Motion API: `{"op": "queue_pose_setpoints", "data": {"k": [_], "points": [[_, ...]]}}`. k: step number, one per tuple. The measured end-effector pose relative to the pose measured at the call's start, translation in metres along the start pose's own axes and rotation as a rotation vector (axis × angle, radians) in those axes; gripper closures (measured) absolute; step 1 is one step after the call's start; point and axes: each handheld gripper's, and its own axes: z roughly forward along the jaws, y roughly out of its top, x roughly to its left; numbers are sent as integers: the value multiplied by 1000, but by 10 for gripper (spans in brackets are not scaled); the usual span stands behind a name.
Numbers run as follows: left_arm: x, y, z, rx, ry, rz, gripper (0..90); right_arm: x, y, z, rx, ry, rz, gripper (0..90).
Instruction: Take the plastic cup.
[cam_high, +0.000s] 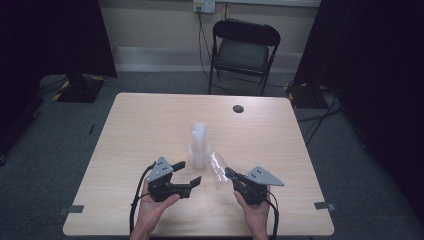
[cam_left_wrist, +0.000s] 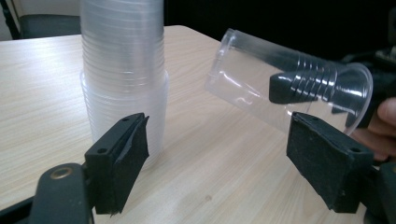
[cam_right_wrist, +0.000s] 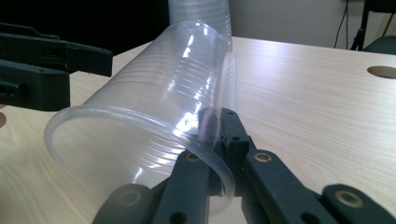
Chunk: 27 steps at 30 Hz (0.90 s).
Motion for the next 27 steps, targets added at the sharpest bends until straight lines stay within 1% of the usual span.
{"op": "queue_pose_setpoints", "data": {"k": [2, 3, 4, 5, 6, 7, 9, 12, 13, 15, 17, 18, 19, 20, 21, 23, 25, 26, 27], "points": [[-1, -1, 1, 10, 1, 18, 197, -1, 2, -1, 18, 3, -1, 893], [-2, -1, 1, 34, 2, 13, 175, 0, 3, -1, 22, 6, 1, 893], [-2, -1, 1, 46, -12, 7, 157, -1, 4, -1, 31, 10, 1, 893], [-1, -1, 1, 49, -24, 8, 163, -1, 4, -1, 42, 13, 1, 892], [-2, -1, 1, 49, -32, 22, 164, -1, 4, -1, 55, 19, -4, 886], [-3, -2, 1, 51, -34, 56, 162, -1, 4, -1, 59, 27, -10, 886], [-5, -2, 1, 54, -32, 73, 164, -1, 5, 0, 85, 40, -14, 889], [-7, -3, 1, 64, -11, 127, 180, -2, 6, 1, 113, 57, -15, 892], [-7, -4, 2, 60, -9, 134, 181, -2, 7, 1, 124, 61, -15, 892], [-9, -4, 2, 60, -2, 170, 181, -2, 8, 2, 142, 71, -12, 892], [-10, -5, 4, 58, 0, 191, 189, -1, 9, 2, 160, 81, -9, 892], [-11, -5, 4, 59, 4, 217, 200, -2, 9, 2, 165, 85, -9, 891], [-12, -6, 5, 55, 7, 230, 211, -2, 10, 2, 175, 92, -9, 891], [-12, -6, 5, 63, 8, 259, 217, -2, 11, 2, 182, 96, -8, 891], [-13, -7, 6, 61, 13, 263, 216, -2, 12, 2, 189, 100, -9, 891], [-14, -8, 8, 78, 18, 301, 216, -2, 13, 3, 205, 112, -8, 892], [-15, -9, 10, 86, 16, 315, 217, -3, 14, 4, 225, 125, -9, 894], [-15, -9, 11, 103, 10, 316, 224, -3, 15, 5, 243, 134, -12, 895], [-15, -9, 12, 117, 15, 313, 239, -3, 16, 6, 262, 137, -14, 895]]}}
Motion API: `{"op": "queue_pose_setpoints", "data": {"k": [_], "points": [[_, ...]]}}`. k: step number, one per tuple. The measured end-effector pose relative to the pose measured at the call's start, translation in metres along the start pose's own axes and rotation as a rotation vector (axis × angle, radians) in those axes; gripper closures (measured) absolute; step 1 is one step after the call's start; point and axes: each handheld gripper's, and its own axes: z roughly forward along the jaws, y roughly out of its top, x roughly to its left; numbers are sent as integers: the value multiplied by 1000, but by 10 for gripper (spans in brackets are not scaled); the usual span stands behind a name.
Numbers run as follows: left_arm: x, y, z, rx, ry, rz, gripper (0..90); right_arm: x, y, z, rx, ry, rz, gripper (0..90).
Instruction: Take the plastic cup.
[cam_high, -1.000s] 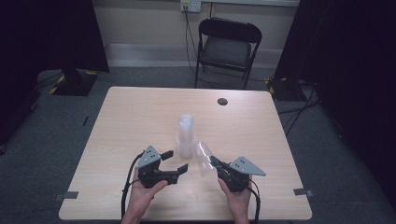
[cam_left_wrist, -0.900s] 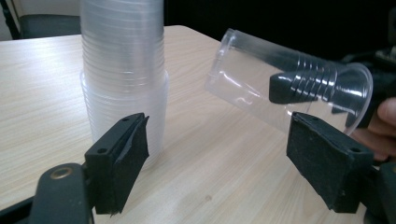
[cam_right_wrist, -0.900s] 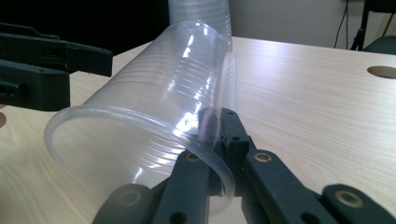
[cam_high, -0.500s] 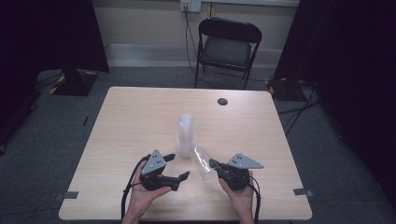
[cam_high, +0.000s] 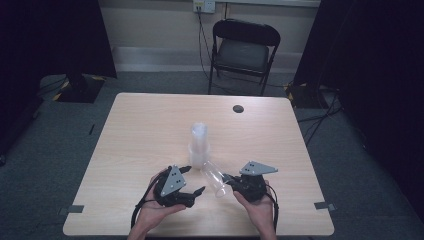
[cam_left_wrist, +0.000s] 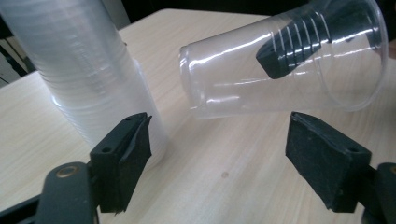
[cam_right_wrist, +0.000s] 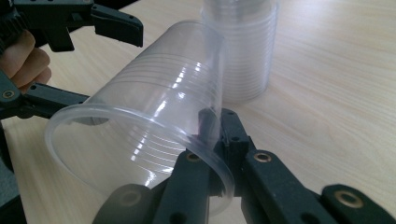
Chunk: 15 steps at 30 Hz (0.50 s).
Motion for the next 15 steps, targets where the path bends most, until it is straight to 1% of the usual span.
{"op": "queue_pose_setpoints", "data": {"k": [1, 2, 4, 5, 7, 10, 12, 13, 15], "points": [[-1, 0, 1, 5, 12, 4, 249, 0, 1, 1, 19, 4, 0, 895], [-2, 0, 2, 13, 24, 28, 246, 0, 1, 2, 30, 7, -3, 896], [-5, 0, 4, 14, 17, 42, 243, 0, 2, 4, 60, 15, 1, 895], [-6, -1, 5, 24, 14, 65, 236, 0, 3, 6, 77, 20, -2, 895], [-8, -1, 6, 33, 19, 96, 228, 1, 4, 9, 102, 31, -6, 895], [-11, -1, 8, 44, 16, 136, 193, 2, 4, 11, 120, 35, -2, 895], [-12, -2, 9, 42, 14, 142, 184, 1, 5, 12, 127, 43, -3, 895], [-11, -2, 9, 45, 20, 145, 165, 1, 5, 12, 134, 44, -3, 895], [-12, -2, 10, 38, 24, 172, 154, 1, 6, 12, 144, 48, 0, 895]]}}
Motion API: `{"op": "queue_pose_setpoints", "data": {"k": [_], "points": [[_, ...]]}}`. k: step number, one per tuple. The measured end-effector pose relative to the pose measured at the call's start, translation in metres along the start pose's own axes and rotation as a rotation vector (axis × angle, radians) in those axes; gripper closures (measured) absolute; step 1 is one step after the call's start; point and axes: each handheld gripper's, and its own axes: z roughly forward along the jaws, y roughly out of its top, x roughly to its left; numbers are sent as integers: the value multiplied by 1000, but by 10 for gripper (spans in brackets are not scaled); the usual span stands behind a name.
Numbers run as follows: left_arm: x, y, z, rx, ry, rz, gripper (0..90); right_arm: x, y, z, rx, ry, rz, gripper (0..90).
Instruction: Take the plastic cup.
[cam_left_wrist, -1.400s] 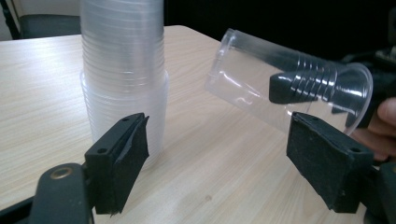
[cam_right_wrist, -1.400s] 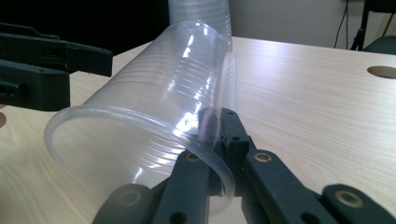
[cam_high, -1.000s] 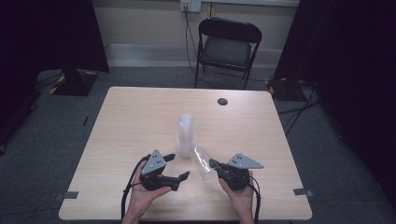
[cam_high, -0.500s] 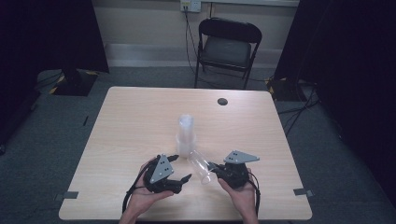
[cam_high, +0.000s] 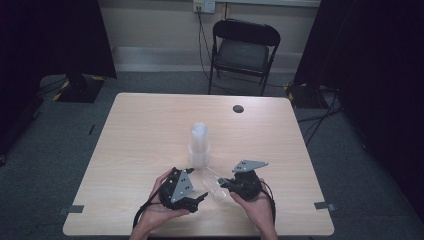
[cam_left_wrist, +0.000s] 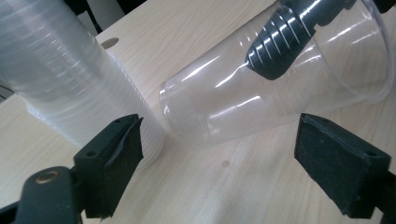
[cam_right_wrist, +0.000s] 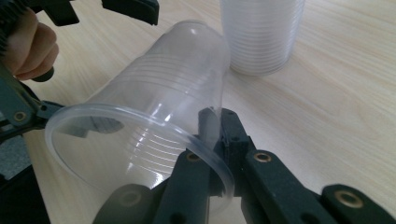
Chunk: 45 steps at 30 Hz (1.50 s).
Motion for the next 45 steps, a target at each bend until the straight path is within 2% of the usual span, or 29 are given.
{"op": "queue_pose_setpoints", "data": {"k": [3, 7, 9, 11, 13, 16, 19, 24, 25, 29, 35, 40, 42, 43, 45], "points": [[-2, 0, 0, -14, 4, 33, 151, 0, 1, 0, 13, 4, -2, 895], [-6, 1, 3, -25, -13, 74, 151, 0, 4, 0, 17, 6, -6, 893], [-6, 3, 4, -31, -7, 77, 150, 1, 5, 0, 13, 2, -11, 892], [-7, 3, 5, -38, -17, 98, 149, 1, 5, -1, 10, 3, 0, 891], [-8, 4, 7, -35, -8, 117, 144, 0, 6, -2, 14, 10, 4, 892], [-9, 4, 9, -39, 3, 114, 133, 0, 8, -3, 20, 10, 1, 894], [-10, 4, 10, -35, -2, 139, 121, 0, 10, -2, 35, 24, 5, 894], [-11, 4, 15, -38, -20, 138, 113, 2, 13, 2, 44, 28, -3, 894], [-12, 4, 15, -42, -16, 120, 111, 3, 13, 2, 45, 28, -3, 893], [-11, 3, 16, -60, -40, 103, 145, 4, 15, 3, 25, 22, -1, 890], [-12, 3, 18, -55, -44, 99, 161, 5, 17, 5, 2, 26, 17, 887], [-13, 3, 20, -53, -51, 107, 179, 4, 18, 8, 17, 33, 38, 886], [-15, 4, 20, -45, -46, 122, 190, 4, 19, 9, 32, 34, 43, 885], [-16, 4, 21, -53, -49, 116, 197, 5, 20, 11, 39, 41, 45, 886], [-17, 5, 22, -54, -46, 121, 201, 7, 22, 14, 54, 40, 39, 886]]}}
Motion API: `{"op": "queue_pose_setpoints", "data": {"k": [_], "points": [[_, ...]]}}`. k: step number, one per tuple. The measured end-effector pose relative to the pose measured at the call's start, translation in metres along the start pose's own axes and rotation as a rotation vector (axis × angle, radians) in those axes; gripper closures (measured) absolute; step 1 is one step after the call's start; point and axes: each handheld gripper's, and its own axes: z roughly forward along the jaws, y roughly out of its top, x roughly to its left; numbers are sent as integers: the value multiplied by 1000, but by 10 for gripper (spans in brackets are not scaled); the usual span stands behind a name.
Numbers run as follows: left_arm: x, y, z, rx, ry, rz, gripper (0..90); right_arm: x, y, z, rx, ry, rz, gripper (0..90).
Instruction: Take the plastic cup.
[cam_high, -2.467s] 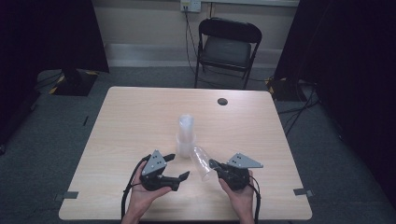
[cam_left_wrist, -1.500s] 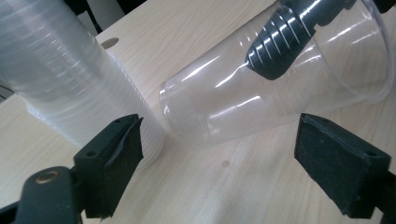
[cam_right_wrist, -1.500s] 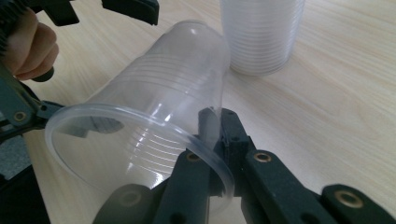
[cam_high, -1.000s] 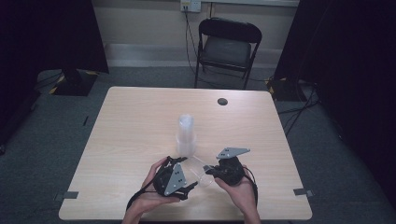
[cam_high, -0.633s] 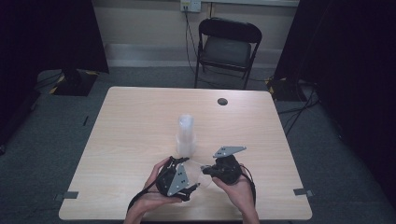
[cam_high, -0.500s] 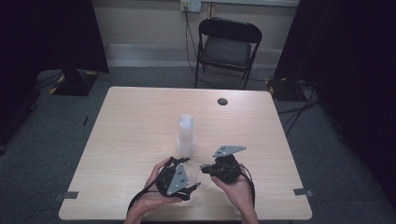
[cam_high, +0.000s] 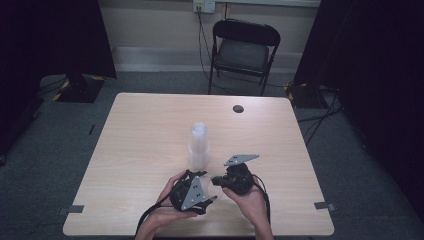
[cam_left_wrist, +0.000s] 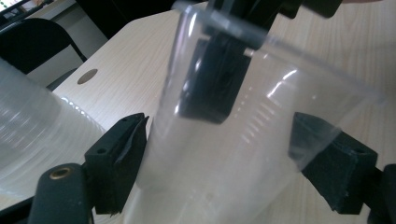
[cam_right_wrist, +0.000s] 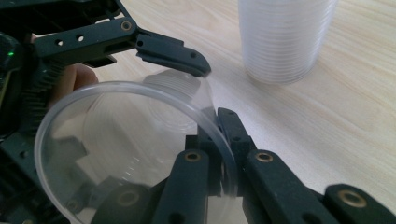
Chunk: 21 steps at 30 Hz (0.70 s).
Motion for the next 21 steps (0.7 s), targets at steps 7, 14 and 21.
{"op": "queue_pose_setpoints", "data": {"k": [7, 14, 21], "points": [[-2, 2, -1, -17, -4, -2, 213, 2, 4, 7, 25, 3, 8, 880], [-4, 4, -1, -32, 0, 7, 227, 3, 5, 12, 66, -7, 19, 875], [-5, 6, -2, -45, 6, 12, 240, 3, 6, 14, 77, -8, 24, 869]]}}
